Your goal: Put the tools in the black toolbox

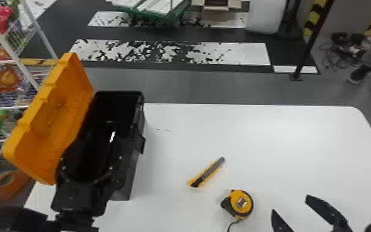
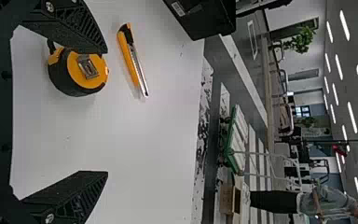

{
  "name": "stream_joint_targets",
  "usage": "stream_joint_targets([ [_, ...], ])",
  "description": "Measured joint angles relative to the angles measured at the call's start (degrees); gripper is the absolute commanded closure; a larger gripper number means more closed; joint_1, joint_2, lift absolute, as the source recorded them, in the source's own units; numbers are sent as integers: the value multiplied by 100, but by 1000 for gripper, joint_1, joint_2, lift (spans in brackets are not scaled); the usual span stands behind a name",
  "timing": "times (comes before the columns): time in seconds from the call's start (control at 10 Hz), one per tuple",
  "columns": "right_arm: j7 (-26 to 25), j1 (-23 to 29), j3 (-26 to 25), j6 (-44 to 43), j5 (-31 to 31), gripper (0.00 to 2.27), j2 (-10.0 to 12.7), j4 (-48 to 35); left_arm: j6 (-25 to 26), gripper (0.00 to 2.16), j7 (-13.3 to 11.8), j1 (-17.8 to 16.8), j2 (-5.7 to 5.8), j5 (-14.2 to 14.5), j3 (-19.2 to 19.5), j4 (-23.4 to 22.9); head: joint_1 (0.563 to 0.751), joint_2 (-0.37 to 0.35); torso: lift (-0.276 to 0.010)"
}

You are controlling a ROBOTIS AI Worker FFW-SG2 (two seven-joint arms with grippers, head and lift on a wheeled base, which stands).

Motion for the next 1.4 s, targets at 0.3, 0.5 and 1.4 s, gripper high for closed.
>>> stream_joint_targets([
  [0.3, 195, -133, 146, -254, 184, 83, -13, 286, -1015, 73, 95, 409, 40, 9, -222, 123, 695, 96, -39],
  [0.5, 213, -293, 287, -369, 329, 83, -19, 539, -1124, 73, 93, 477, 46, -4, -272, 187, 695, 113, -39],
  [1.4, -246, -1527, 1289, 214, 1102, 83, -20, 1746, -1146, 73, 93, 572, 107, -53, -401, 228, 695, 183, -39],
])
